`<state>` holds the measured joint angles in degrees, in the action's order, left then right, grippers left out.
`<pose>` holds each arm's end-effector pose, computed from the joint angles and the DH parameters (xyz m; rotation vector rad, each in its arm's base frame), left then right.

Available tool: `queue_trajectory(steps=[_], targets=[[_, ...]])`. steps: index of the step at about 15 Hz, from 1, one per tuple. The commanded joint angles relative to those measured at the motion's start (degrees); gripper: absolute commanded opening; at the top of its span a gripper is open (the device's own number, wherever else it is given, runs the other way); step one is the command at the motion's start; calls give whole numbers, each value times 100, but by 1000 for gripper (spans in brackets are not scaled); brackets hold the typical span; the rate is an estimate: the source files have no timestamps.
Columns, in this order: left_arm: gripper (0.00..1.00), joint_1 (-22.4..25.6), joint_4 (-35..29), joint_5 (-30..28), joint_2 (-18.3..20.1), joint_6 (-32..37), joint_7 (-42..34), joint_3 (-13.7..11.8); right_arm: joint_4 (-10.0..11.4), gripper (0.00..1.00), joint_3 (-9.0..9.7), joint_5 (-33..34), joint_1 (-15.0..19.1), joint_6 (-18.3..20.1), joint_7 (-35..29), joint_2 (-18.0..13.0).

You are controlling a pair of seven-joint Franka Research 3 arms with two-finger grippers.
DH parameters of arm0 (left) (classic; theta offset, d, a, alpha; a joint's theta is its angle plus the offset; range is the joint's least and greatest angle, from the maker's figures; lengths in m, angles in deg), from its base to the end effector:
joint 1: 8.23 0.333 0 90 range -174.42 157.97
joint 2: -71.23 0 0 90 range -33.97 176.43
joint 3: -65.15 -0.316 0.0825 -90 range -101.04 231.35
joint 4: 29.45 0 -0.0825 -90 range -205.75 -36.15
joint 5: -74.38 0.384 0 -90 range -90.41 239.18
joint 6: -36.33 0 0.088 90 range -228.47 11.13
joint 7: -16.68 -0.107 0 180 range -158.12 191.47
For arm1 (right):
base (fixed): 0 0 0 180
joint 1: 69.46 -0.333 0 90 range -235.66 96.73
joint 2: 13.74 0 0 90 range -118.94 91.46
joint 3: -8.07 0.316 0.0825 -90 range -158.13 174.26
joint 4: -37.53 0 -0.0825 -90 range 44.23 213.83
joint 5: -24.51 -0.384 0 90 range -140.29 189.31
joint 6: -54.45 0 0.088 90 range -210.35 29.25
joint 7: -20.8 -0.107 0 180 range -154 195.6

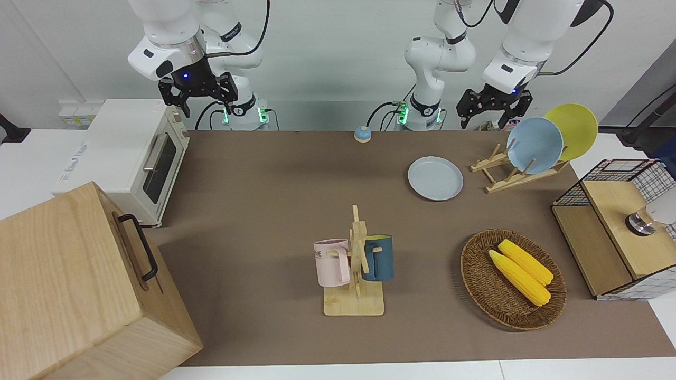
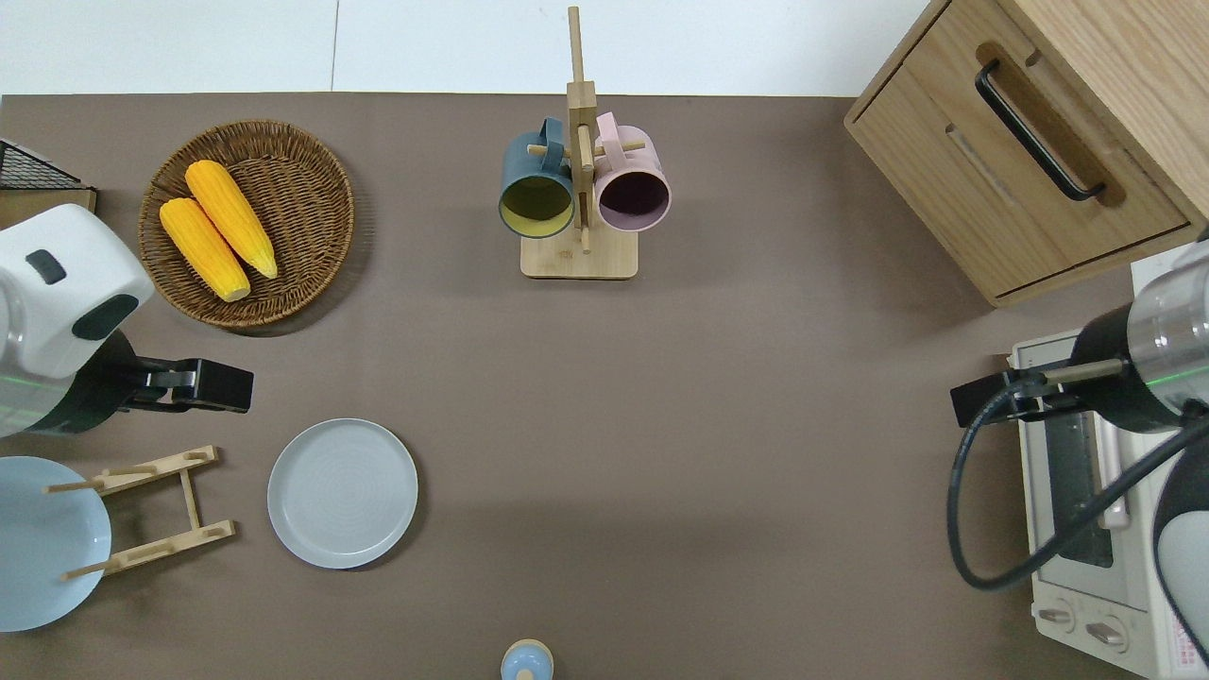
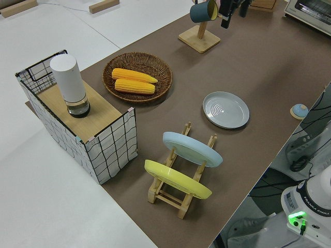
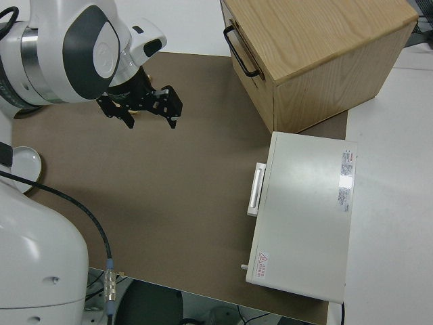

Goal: Pick gray plate from table and place it on lower plate rack with left arm

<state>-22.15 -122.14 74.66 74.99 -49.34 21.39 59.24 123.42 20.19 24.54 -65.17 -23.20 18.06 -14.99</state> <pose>0.5211 -0.0708 0.6314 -3.1345 0.0906 0.0896 0.5196 0.0728 0.6516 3.1164 0.1379 -0.1897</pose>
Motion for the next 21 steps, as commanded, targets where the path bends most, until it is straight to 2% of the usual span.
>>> queue_trajectory(steps=[1,14,17,21], targets=[[995,-6,207,-72,-69,146,74,-94,-37,990,115,-21,151,83,-34,-24],[995,-14,190,-133,-86,138,127,-103,-37,990,115,-21,151,83,-34,-24],[995,-32,-90,-124,-60,33,135,-94,-37,990,115,-21,142,83,-43,-24],[995,-14,-828,-63,80,-590,92,-95,-37,990,115,-21,151,83,-43,-24]])
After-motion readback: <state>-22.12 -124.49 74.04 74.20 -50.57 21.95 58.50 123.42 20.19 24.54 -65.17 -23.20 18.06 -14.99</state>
